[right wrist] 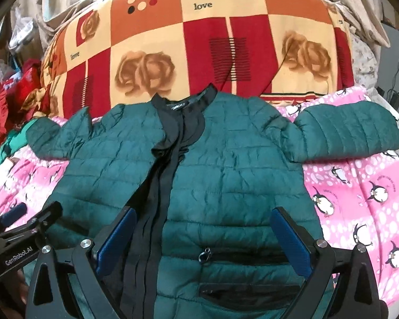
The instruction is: Fold large clothes
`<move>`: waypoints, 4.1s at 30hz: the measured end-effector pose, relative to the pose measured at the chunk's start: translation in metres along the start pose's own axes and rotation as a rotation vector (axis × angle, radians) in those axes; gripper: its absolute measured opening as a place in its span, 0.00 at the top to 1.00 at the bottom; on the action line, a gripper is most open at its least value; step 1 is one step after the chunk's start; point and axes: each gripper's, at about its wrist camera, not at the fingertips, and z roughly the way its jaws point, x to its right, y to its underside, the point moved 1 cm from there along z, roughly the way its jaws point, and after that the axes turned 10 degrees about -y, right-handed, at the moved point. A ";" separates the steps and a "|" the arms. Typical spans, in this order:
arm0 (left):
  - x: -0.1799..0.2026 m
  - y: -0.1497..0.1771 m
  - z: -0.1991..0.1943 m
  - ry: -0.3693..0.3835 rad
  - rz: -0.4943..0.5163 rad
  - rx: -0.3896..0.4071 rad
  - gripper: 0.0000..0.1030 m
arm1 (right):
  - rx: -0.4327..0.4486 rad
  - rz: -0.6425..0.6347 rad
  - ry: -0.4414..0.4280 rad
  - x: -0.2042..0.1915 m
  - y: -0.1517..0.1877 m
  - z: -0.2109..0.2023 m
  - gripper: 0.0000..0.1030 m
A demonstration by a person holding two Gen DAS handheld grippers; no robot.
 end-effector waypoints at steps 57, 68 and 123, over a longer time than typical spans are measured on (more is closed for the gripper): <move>0.004 -0.009 -0.014 -0.009 -0.019 0.056 0.01 | -0.023 -0.015 -0.008 0.001 0.002 0.006 0.03; 0.009 -0.003 -0.010 -0.034 0.022 0.034 0.01 | -0.063 0.012 -0.022 0.006 0.009 0.015 0.03; -0.014 -0.049 0.053 -0.124 0.019 0.043 0.01 | -0.070 0.020 -0.064 -0.001 -0.034 0.054 0.03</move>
